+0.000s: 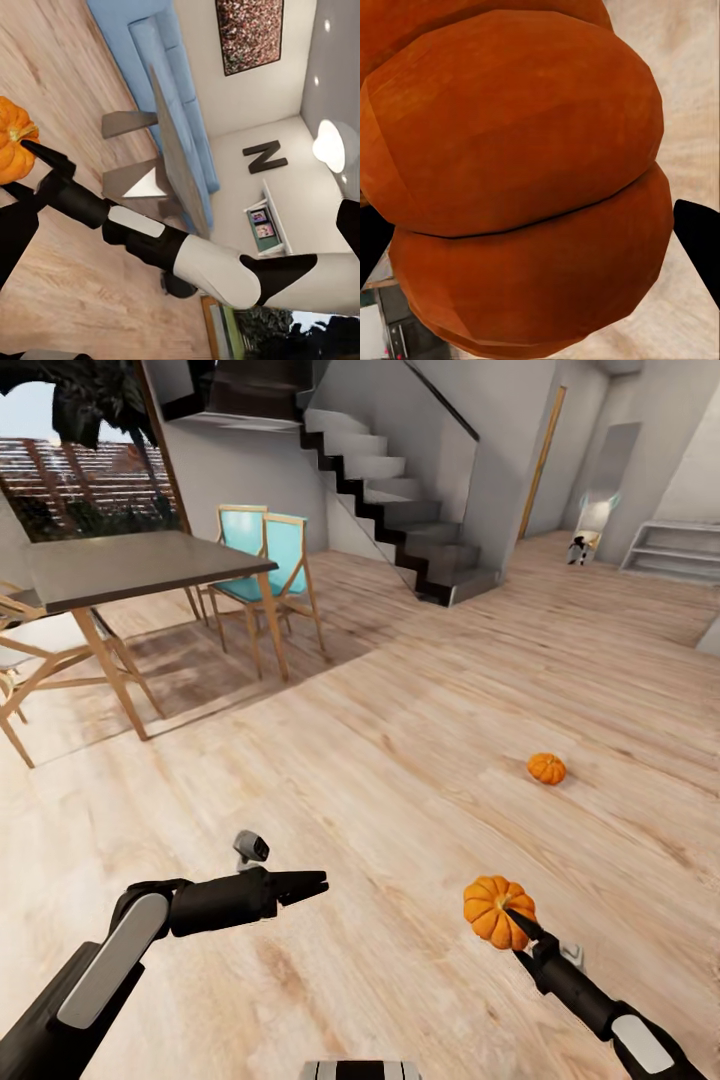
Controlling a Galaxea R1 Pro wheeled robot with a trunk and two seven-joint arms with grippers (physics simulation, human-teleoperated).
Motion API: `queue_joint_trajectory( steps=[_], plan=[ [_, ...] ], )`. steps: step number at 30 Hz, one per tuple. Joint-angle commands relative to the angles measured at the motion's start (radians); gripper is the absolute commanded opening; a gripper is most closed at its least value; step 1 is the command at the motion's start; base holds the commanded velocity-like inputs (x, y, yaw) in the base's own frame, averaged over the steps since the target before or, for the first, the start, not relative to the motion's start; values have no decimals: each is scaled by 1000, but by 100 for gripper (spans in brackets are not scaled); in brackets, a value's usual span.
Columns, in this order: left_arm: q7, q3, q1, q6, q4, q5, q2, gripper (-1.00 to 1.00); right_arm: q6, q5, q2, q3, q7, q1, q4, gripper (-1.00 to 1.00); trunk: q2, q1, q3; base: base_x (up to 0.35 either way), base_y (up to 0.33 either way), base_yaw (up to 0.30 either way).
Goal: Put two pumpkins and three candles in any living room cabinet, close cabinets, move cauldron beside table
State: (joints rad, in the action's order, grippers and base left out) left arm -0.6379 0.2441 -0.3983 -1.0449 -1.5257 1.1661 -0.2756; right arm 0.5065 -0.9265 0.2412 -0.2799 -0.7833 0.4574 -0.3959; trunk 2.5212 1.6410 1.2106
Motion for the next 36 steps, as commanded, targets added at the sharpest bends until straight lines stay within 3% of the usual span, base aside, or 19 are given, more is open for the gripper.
queue_joint_trajectory(
  steps=[1, 13, 36],
  plan=[
    [-4, 1, -1, -2, 0, -2, -1, 100, 7, -2, 1, -4, -14, -3, 0, -100, 0, 0, 1, 267, 1, -280],
    [-1, 7, -1, -2, 1, -13, 1, 100, 51, -4, 52, -14, -254, -70, -10, -100, 0, 0, -2, 267, 0, -225],
    [-2, 6, -1, -2, 1, -25, 1, 100, 58, -3, 64, -16, -272, -82, -8, -100, 0, 0, -4, 286, 0, -33]
  ],
)
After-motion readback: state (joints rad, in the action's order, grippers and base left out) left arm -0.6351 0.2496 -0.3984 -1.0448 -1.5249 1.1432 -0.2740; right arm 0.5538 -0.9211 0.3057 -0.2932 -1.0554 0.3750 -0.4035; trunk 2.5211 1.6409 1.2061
